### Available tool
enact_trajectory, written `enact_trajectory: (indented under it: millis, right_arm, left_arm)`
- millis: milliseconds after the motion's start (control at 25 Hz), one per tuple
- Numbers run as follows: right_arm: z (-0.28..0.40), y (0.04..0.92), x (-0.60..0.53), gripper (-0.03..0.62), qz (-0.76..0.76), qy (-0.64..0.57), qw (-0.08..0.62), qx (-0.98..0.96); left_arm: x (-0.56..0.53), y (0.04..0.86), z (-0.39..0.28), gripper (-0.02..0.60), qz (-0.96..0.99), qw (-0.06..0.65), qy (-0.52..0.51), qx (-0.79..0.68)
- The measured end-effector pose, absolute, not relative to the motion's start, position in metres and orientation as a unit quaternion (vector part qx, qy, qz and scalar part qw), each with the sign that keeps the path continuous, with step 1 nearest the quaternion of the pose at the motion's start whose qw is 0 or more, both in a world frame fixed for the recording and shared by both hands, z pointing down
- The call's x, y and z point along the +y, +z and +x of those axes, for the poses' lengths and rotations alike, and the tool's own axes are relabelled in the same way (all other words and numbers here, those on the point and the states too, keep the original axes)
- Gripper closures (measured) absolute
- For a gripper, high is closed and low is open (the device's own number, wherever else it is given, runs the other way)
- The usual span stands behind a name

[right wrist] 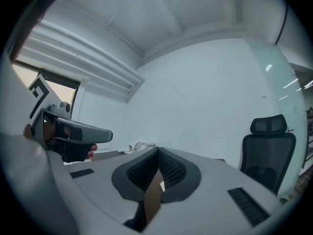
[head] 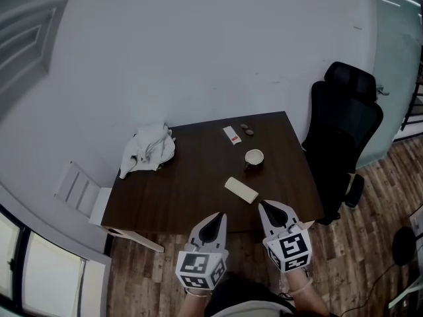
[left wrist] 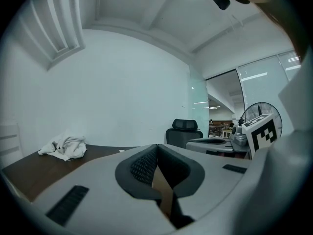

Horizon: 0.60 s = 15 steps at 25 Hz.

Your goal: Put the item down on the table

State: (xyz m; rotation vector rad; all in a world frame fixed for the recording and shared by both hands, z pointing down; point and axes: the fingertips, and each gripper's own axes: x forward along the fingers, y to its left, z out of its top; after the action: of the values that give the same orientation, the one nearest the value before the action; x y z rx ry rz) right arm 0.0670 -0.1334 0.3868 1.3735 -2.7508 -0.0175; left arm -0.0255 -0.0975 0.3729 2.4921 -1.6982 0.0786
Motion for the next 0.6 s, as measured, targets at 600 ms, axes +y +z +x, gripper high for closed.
enact_trajectory:
  millis: [600]
  right_arm:
    - [0.098, 0.388, -0.138, 0.588, 0.477, 0.000, 0.029, -0.878]
  left_arm:
    - [-0.113, 0.377, -0.007, 0.563, 0.838, 0.062, 0.045, -0.541]
